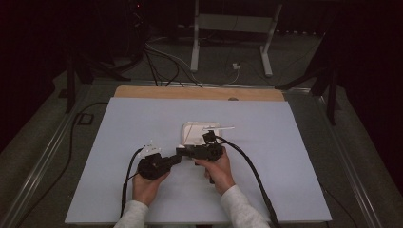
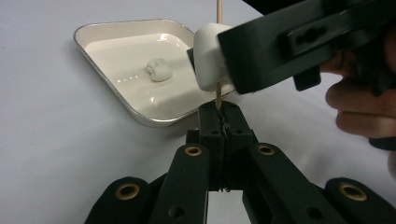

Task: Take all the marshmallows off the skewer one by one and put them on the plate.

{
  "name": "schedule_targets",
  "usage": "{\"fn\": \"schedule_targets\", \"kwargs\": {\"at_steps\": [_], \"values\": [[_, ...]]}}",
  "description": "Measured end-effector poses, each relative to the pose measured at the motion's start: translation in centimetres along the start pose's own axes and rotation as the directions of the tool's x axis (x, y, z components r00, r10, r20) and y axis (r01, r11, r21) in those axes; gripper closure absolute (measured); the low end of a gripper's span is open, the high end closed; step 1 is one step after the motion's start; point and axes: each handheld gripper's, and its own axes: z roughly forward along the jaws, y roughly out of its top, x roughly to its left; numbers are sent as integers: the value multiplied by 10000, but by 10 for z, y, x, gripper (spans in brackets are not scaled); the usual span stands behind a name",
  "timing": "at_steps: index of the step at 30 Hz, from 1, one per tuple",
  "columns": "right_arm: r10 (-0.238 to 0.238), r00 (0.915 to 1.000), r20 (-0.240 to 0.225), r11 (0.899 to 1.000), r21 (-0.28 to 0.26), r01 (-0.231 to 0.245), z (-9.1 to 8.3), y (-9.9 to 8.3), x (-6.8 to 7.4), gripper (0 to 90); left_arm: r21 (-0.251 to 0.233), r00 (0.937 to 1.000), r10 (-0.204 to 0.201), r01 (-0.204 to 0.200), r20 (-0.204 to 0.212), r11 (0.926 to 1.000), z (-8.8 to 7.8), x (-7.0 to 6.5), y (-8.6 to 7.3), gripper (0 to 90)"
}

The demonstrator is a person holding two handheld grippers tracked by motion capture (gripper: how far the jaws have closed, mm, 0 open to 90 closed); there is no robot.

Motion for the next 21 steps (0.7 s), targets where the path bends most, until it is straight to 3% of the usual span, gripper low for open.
{"fn": "schedule_targets", "kwargs": {"at_steps": [9, 21], "values": [[130, 9999, 17, 9999, 18, -130, 5, -3, -1, 713, 86, 10000, 32, -33, 67, 10000, 2, -2, 0, 900], [-116, 9996, 250, 9999, -65, 117, 2, -2, 3, 785, 161, 9999, 104, -105, 48, 9998, 2, -3, 1, 900]]}}
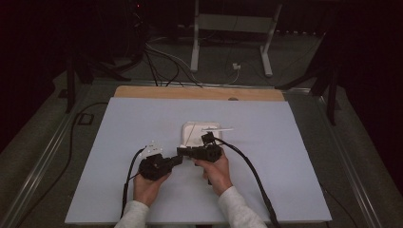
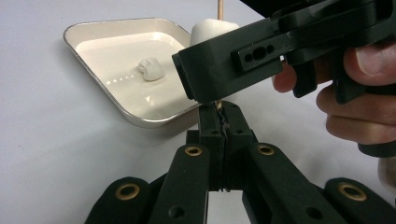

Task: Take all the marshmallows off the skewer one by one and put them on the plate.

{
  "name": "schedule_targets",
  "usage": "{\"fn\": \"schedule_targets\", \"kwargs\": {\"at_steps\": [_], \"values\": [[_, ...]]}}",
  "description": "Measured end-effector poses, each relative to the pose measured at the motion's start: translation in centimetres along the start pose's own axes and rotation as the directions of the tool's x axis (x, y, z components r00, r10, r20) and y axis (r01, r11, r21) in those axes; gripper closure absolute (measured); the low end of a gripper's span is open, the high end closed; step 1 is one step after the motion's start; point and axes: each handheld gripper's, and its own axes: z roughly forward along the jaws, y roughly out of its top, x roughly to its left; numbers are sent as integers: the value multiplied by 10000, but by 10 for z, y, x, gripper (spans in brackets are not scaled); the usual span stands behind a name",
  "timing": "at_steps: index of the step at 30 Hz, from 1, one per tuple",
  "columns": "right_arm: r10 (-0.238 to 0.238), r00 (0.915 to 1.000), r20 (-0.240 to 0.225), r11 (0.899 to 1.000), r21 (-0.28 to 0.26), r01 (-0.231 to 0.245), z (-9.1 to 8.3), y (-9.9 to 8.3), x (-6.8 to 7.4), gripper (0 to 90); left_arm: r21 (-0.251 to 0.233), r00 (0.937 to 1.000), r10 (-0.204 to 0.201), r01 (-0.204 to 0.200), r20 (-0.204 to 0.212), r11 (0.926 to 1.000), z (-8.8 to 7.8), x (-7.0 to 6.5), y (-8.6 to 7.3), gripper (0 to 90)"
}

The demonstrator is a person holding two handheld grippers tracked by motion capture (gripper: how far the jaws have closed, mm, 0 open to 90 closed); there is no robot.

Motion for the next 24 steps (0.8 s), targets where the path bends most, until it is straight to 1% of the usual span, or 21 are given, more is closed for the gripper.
{"fn": "schedule_targets", "kwargs": {"at_steps": [2, 5, 17, 24], "values": [[-34, 10000, 57, 10000, 81, 34, -1, 1, -1, 789, 69, 10000, 52, -52, -66, 10000, 1, -1, 0, 900], [-49, 10000, 55, 9999, 121, 48, -3, 2, -2, 792, 138, 9995, 256, -253, -166, 9996, 2, -3, 0, 900], [20, 10000, 21, 9999, 154, -21, -8, 9, -3, 794, 213, 9992, 356, -353, -165, 9992, 0, -3, 0, 900], [154, 9999, 1, 9998, 93, -154, -14, 15, -7, 793, 282, 9988, 464, -459, -170, 9985, 0, -4, -1, 900]]}}
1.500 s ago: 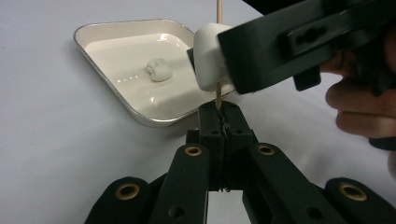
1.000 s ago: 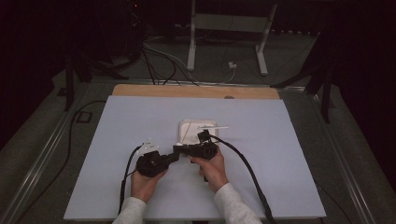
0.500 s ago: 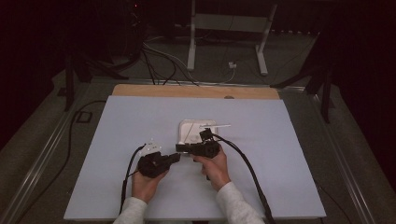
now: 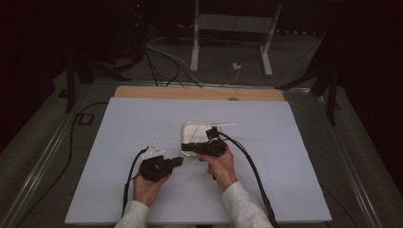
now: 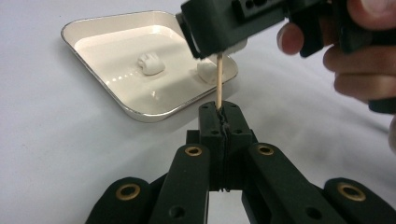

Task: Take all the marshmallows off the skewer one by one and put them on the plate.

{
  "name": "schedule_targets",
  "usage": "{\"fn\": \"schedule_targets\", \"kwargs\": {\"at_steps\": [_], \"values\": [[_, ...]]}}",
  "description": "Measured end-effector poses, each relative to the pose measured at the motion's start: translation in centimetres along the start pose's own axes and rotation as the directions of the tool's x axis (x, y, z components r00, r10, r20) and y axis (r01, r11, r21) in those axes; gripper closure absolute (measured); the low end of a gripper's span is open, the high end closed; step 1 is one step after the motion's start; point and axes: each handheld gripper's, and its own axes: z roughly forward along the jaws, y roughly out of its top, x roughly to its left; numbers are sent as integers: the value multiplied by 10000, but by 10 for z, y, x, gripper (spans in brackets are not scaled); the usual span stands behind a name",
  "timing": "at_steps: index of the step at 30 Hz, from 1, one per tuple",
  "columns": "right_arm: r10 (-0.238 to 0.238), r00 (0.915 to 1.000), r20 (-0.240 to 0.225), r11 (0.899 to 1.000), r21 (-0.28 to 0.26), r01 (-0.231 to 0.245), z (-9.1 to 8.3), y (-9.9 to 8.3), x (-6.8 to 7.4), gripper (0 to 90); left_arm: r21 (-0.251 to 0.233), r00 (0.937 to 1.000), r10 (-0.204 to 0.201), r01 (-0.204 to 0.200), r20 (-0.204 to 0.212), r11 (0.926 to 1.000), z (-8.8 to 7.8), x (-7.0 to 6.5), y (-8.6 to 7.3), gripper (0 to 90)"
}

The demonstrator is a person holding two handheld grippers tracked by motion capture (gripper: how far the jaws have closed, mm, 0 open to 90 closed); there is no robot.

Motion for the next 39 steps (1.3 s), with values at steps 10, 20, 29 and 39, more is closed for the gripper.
{"fn": "schedule_targets", "kwargs": {"at_steps": [10, 20, 29, 39], "values": [[228, 9993, 280, 9961, -862, -203, -36, 26, -9, 798, 153, 9988, 487, -489, 95, 9987, -1, -5, -1, 900], [695, 9964, 476, 9787, -1967, -589, -59, 42, -19, 811, 561, 9990, 380, -367, -239, 9978, -6, 4, -9, 900], [31, 9860, 1670, 9838, -1771, 269, -78, 48, -23, 804, 57, 9999, 30, -29, -157, 10000, -9, 5, -4, 900], [-381, 9560, 2910, 9915, -1079, 724, -57, 42, -36, 769, -276, 9996, -266, 263, -110, 9993, -12, 9, -4, 900]]}}
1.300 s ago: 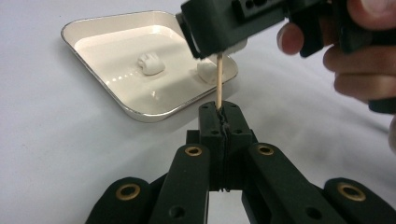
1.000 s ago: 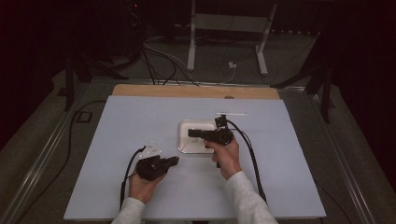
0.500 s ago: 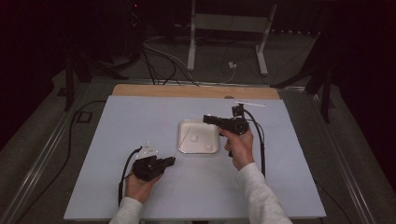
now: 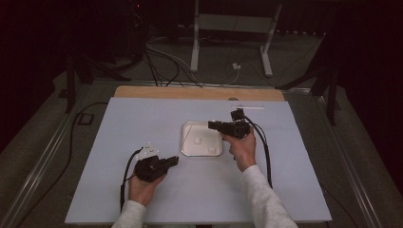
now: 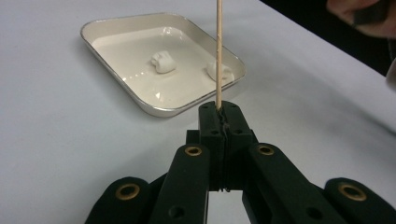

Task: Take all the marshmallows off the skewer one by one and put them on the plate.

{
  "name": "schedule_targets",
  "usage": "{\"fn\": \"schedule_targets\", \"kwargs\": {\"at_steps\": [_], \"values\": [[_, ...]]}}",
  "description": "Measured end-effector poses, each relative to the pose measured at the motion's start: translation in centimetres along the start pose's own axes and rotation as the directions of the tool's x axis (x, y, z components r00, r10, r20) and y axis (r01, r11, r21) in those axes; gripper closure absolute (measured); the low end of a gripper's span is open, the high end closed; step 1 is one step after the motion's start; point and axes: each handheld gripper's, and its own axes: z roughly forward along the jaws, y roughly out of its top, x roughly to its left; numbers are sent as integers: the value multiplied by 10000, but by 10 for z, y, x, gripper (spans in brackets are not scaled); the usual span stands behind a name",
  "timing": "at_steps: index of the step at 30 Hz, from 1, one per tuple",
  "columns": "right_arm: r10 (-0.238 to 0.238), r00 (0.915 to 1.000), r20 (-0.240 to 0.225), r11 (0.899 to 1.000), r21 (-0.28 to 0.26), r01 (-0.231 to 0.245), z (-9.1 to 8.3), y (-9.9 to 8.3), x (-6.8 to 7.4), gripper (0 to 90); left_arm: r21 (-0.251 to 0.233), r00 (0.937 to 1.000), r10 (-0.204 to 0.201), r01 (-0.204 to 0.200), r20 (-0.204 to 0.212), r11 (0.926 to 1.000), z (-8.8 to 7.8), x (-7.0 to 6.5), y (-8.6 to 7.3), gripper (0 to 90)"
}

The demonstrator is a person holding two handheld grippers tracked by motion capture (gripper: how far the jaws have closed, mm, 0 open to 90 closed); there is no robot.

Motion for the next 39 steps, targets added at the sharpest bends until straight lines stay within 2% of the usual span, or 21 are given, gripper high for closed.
{"fn": "schedule_targets", "kwargs": {"at_steps": [6, 9, 11, 17, 19, 20, 22, 24, 26, 32, 39], "values": [[-144, 9978, 640, 9992, 369, 120, 13, -7, -7, 741, -93, 9999, -99, 100, 95, 9999, 0, -1, 0, 900], [-118, 9967, 802, 9984, 552, 74, 18, -10, -12, 735, -124, 9998, -145, 147, 106, 9998, 0, -1, 1, 900], [39, 9962, 875, 9983, 573, -89, 20, -12, -16, 684, -149, 9998, -171, 172, 115, 9997, 0, 0, 1, 900], [115, 9940, 1087, 9974, 697, -191, 22, -15, -19, 386, -166, 9996, -277, 279, 110, 9995, 0, 0, 1, 900], [105, 9958, 913, 9977, 652, -164, 20, -15, -18, 316, -187, 9994, -315, 317, 131, 9993, 0, 0, 2, 900], [17, 9961, 878, 9986, 530, -64, 18, -16, -17, 256, -210, 9994, -318, 320, 116, 9993, 0, 0, 3, 900], [-294, 9933, 1117, 9991, 352, 256, 14, -17, -13, 167, -285, 9992, -371, 375, 120, 9989, 0, 0, 4, 900], [-418, 9941, 996, 9989, 275, 393, 11, -18, -10, 112, -300, 9992, -388, 390, 83, 9988, 0, 0, 6, 900], [-510, 9942, 947, 9986, 173, 496, 9, -19, -8, 13, -323, 9991, -411, 414, 76, 9986, -1, 1, 7, 900], [-945, 9919, 851, 9955, 183, 932, -1, -24, -3, 0, -541, 9972, -749, 752, 83, 9957, 1, 3, 15, 900], [-1277, 9886, 798, 9917, -77, 1287, -22, -33, 1, 0, -619, 9945, -1050, 1047, -19, 9926, 14, 2, 29, 900]]}}
